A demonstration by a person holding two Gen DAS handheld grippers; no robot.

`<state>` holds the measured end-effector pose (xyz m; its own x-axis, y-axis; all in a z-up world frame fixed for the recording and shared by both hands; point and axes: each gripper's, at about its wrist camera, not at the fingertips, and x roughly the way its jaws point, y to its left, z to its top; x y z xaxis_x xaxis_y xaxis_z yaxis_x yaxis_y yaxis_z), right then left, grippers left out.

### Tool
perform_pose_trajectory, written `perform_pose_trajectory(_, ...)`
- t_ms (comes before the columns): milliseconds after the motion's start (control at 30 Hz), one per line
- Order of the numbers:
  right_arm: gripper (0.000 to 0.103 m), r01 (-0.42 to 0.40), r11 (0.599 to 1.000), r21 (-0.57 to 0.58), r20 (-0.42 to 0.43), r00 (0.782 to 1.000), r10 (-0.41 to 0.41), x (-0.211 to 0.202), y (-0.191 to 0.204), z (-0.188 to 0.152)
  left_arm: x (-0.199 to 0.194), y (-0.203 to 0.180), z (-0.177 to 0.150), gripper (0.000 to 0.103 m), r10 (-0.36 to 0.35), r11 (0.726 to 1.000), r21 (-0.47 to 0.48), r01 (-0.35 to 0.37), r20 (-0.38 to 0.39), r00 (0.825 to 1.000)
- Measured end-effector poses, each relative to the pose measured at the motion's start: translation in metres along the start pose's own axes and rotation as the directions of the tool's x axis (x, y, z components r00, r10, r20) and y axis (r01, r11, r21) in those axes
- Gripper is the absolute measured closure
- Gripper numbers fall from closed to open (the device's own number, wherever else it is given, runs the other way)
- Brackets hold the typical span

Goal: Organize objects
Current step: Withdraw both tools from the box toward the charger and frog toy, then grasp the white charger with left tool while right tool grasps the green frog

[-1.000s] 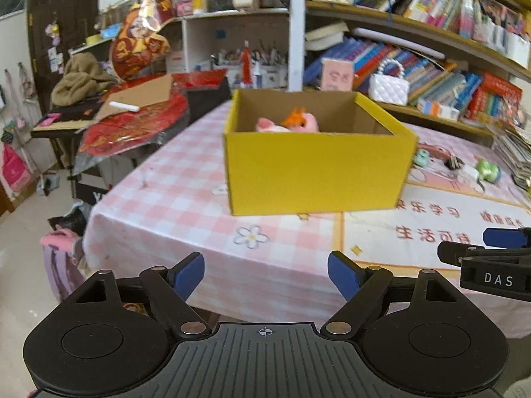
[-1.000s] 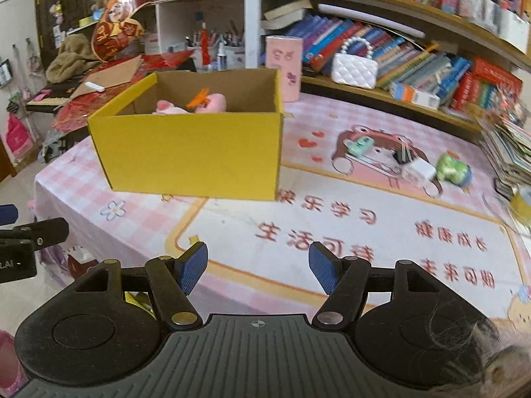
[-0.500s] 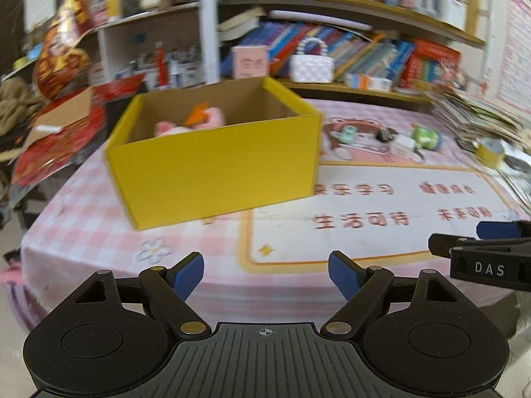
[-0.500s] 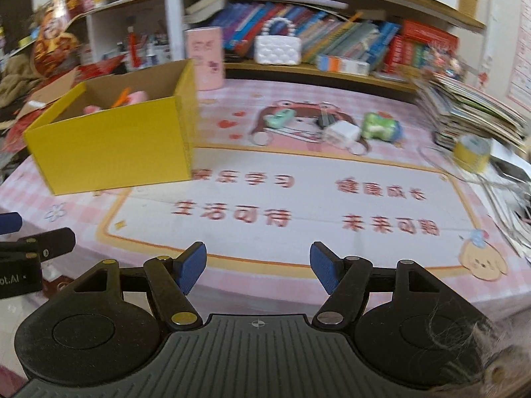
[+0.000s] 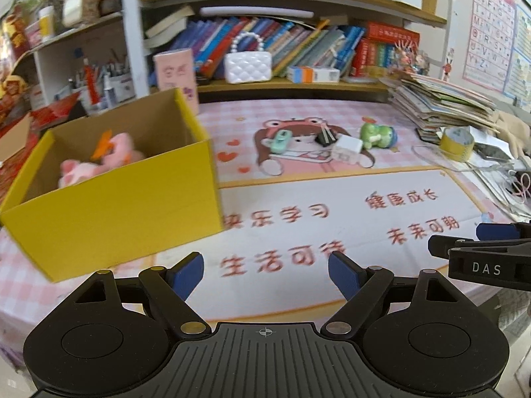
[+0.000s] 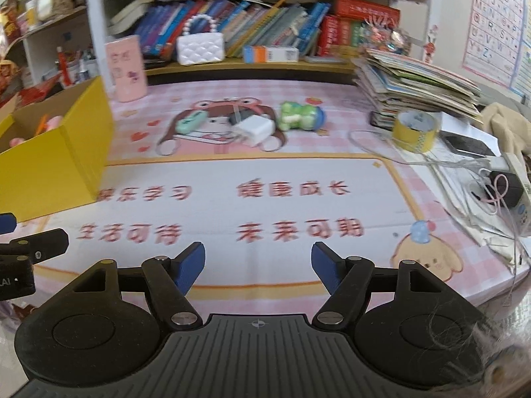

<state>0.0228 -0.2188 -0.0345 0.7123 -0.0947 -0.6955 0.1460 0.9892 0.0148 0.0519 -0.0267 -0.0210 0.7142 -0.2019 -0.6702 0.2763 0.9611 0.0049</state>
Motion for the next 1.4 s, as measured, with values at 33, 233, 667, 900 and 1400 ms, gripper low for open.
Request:
perform_pose_trajectory(33, 0.034, 0.004, 1.0, 0.003, -0.006, 1.0, -0.004, 0.004, -0.006, 0.003, 0.005, -0.004, 0.003, 0.018, -0.003, 1.0, 0.002, 0.003, -0.004, 1.0)
perform_pose_trajectory(233, 0.034, 0.016, 1.0, 0.003, -0.007, 1.0, -0.016, 0.022, -0.032, 0.02, 0.033, -0.03, 0.02, 0.018, -0.027, 1.0, 0.004, 0.027, -0.037, 0.999)
perform_pose_trajectory(667, 0.032, 0.007, 1.0, 0.012, -0.021, 1.0, -0.007, 0.08, -0.091, 0.066, 0.092, -0.077, 0.066, 0.018, -0.012, 1.0, 0.01, 0.012, -0.03, 0.999)
perform_pose_trajectory(900, 0.031, -0.045, 0.999, -0.022, -0.003, 0.999, 0.044, 0.119, -0.104, 0.104, 0.121, -0.088, 0.09, 0.018, 0.032, 0.999, -0.012, -0.032, -0.013, 0.999)
perform_pose_trajectory(1400, 0.022, -0.155, 0.984, -0.082, 0.011, 0.988, 0.157, 0.198, -0.098, 0.165, 0.168, -0.094, 0.115, 0.018, 0.08, 0.996, -0.038, -0.082, -0.048, 0.996)
